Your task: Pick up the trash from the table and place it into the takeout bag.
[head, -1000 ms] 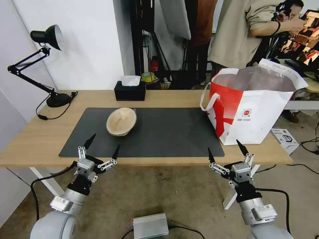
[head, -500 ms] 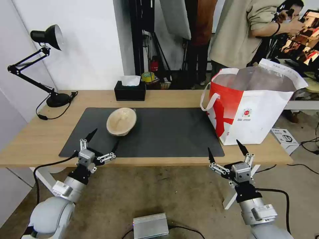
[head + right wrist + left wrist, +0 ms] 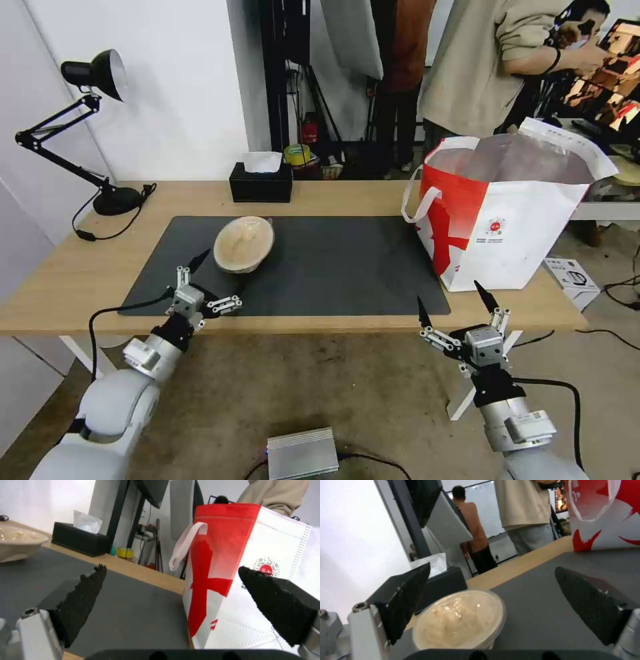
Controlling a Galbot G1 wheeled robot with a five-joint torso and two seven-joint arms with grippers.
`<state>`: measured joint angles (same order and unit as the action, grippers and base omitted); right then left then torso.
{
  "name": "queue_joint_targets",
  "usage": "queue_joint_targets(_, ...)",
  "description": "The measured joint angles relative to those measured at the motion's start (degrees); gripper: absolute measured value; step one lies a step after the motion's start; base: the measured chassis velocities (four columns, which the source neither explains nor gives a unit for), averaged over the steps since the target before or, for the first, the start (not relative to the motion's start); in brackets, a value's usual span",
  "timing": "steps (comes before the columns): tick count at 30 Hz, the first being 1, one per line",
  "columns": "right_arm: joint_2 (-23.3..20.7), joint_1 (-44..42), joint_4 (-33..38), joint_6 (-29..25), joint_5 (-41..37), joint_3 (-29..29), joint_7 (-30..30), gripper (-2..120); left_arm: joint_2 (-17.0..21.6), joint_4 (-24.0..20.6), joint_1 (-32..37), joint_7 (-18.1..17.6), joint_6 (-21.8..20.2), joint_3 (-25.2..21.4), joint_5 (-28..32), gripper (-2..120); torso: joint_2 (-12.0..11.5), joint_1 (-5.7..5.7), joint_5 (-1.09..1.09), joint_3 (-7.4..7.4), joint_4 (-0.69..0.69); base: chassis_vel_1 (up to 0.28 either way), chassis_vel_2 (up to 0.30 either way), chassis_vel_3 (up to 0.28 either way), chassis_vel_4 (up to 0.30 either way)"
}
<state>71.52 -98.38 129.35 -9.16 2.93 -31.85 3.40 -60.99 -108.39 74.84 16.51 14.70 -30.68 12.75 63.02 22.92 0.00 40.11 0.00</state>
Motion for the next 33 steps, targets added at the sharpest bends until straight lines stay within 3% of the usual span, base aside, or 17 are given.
queue_joint_targets(18,0.0,0.0,0.0,0.0,0.0,0.0,0.0,100,2.98,5.74,-7.24,1.9,-0.05,6.3,0.02,100,0.0,0.0,0.0,0.0,0.0,0.0,0.0,0.0,0.0)
queue_joint_targets(33,0.0,0.0,0.0,0.0,0.0,0.0,0.0,100,4.13,8.74,-9.87,1.9,-0.76,7.52,-0.45,100,0.0,0.0,-0.01,-0.01,0.0,0.0,0.0,0.0,0.0)
